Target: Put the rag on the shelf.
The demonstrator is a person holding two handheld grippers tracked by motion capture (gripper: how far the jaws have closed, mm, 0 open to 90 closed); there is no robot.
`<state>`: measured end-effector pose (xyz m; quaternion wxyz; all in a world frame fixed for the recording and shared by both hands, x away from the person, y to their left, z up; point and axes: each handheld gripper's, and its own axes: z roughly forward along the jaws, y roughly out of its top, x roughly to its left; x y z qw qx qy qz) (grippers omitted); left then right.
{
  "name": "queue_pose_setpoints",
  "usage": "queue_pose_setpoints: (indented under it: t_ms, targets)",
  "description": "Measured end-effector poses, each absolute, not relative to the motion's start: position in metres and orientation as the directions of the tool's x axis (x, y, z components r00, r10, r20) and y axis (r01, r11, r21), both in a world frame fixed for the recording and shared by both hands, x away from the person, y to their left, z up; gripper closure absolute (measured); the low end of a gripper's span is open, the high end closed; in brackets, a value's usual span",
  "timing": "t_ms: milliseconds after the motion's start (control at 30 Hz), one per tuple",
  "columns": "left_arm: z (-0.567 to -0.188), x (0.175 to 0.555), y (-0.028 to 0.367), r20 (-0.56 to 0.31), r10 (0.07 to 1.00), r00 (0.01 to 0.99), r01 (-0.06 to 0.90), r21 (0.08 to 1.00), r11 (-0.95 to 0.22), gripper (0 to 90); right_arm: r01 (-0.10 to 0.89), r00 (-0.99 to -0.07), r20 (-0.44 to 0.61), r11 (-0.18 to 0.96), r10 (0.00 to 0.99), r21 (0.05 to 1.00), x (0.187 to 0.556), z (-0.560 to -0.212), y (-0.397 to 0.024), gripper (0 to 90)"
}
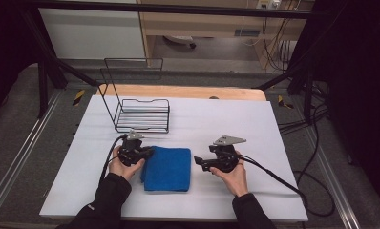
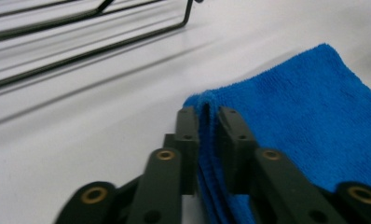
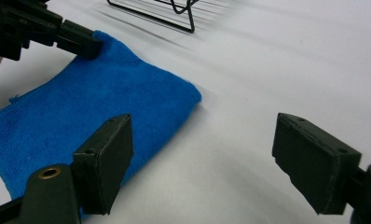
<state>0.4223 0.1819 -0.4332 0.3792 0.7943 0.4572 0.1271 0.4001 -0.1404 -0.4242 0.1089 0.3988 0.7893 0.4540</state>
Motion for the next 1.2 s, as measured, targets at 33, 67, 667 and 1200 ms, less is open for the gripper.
queue_pose_setpoints:
  t_ms: [33,67,667,1200]
  targets:
    - [-0.435,0.427,0.183,-0.152,0.813,0.562,0.622,0.725,-0.295,69.5,0.532,-0.660,0.190,0.273,0.727,0.802,0.401,-0.424,-0.139,20.5]
    - [-0.435,0.427,0.183,-0.152,0.813,0.562,0.622,0.725,-0.295,66.7,0.534,-0.661,0.193,0.274,0.725,0.799,0.402,-0.424,-0.136,20.5]
    - [-0.447,0.444,0.184,-0.190,0.791,0.582,0.661,0.677,-0.323,75.9,0.572,-0.657,0.203,0.306,0.726,0.761,0.424,-0.433,-0.106,32.8]
    - [-0.449,0.444,0.184,-0.200,0.784,0.588,0.659,0.680,-0.321,81.8,0.668,-0.600,0.258,0.296,0.757,0.683,0.450,-0.452,-0.090,73.1]
